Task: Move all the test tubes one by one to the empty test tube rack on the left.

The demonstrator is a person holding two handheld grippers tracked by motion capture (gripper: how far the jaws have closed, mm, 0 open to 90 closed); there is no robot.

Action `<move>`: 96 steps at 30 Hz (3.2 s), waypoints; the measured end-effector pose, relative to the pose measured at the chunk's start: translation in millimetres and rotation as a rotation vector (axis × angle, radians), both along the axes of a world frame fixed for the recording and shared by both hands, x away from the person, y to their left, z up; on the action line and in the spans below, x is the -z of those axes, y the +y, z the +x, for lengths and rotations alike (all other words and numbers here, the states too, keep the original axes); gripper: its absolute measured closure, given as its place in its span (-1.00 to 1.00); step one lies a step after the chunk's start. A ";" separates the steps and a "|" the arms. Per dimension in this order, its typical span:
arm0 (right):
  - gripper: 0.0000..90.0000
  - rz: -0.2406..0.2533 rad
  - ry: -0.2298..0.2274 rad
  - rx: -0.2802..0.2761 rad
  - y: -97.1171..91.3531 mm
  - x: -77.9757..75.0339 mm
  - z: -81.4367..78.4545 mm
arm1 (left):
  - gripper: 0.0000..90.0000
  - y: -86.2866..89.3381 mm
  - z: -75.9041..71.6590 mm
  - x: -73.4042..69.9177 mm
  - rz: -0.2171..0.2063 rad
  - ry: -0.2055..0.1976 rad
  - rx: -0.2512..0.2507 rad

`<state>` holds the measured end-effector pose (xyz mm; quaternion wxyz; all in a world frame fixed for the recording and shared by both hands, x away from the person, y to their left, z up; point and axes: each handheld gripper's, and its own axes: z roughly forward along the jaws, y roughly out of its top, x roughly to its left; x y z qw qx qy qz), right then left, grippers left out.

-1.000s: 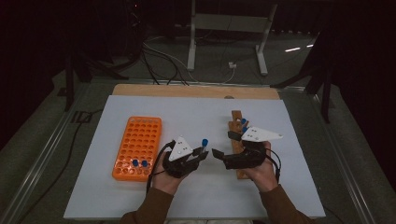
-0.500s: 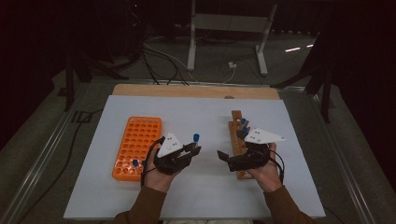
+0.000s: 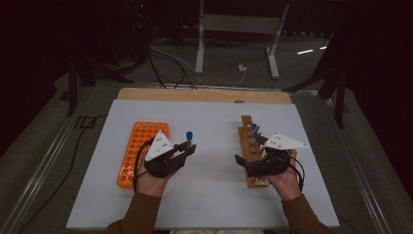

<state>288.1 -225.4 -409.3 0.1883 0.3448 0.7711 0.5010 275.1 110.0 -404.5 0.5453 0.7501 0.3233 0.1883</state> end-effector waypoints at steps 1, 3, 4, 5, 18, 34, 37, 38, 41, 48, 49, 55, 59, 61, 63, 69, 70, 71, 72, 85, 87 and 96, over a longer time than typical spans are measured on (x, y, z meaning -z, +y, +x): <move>-1.00 0.000 -0.001 0.003 -1.5 -0.1 0.1 | 0.73 3.1 0.4 -0.8 -0.004 -0.003 -0.006; -1.00 0.002 0.000 0.007 -3.9 -0.3 0.0 | 0.74 8.8 0.6 -2.3 -0.015 -0.006 -0.016; -1.00 0.001 -0.003 0.008 -4.9 -0.4 0.0 | 0.73 11.8 0.8 -3.1 -0.016 -0.011 -0.018; -1.00 0.000 -0.004 0.010 -5.8 -0.5 0.0 | 0.74 14.5 0.5 -3.8 -0.017 -0.013 -0.026; -1.00 -0.002 0.000 0.025 -14.4 2.9 -1.0 | 0.74 53.6 -2.8 -6.0 -0.016 -0.039 -0.123; -1.00 0.003 -0.001 0.044 -26.5 5.9 -4.2 | 0.74 88.2 -12.3 9.8 -0.004 -0.034 -0.215; -1.00 0.007 -0.002 0.048 -29.2 7.1 -4.7 | 0.74 93.5 -14.7 12.7 -0.001 -0.028 -0.228; -1.00 0.009 0.000 0.049 -29.9 7.5 -4.8 | 0.74 95.1 -15.5 13.9 0.000 -0.026 -0.231; -1.00 0.013 0.002 0.053 -32.0 8.4 -5.2 | 0.74 100.6 -18.3 17.5 0.003 -0.019 -0.242; -1.00 0.018 0.002 0.066 -36.0 9.2 -5.9 | 0.74 113.7 -22.9 25.6 -0.004 0.002 -0.275; -1.00 0.018 0.002 0.067 -36.3 9.2 -6.0 | 0.74 115.2 -23.7 27.0 -0.001 0.005 -0.278; -1.00 0.020 0.003 0.071 -37.4 9.7 -5.9 | 0.74 120.6 -28.3 36.6 0.014 0.024 -0.287; -1.00 0.019 0.006 0.069 -36.5 10.4 -6.0 | 0.74 122.5 -30.4 43.7 0.018 0.044 -0.283; -1.00 0.018 0.006 0.070 -36.3 10.7 -5.9 | 0.74 124.3 -31.5 47.9 0.011 0.054 -0.283; -1.00 0.017 0.007 0.070 -36.2 10.6 -6.0 | 0.74 125.5 -32.8 52.1 0.004 0.066 -0.276; -1.00 0.019 0.008 0.068 -36.6 11.0 -5.9 | 0.74 128.0 -38.4 59.2 0.000 0.093 -0.270; -1.00 0.019 0.009 0.069 -36.7 11.1 -5.8 | 0.74 128.5 -39.5 60.3 0.002 0.097 -0.266; -1.00 0.019 0.009 0.069 -36.9 11.2 -5.8 | 0.74 128.8 -40.7 61.2 0.005 0.101 -0.264; -1.00 0.019 0.009 0.068 -36.9 11.3 -5.7 | 0.74 129.1 -41.9 62.0 0.006 0.103 -0.264; -1.00 0.022 0.012 0.065 -37.3 12.0 -5.7 | 0.73 120.5 -47.6 78.8 0.219 0.181 -0.223; -1.00 0.022 0.012 0.065 -37.3 12.1 -5.6 | 0.74 120.3 -47.0 78.6 0.231 0.187 -0.217; -1.00 0.019 0.013 0.059 -35.8 12.7 -6.1 | 0.74 120.4 -47.9 80.2 0.261 0.206 -0.203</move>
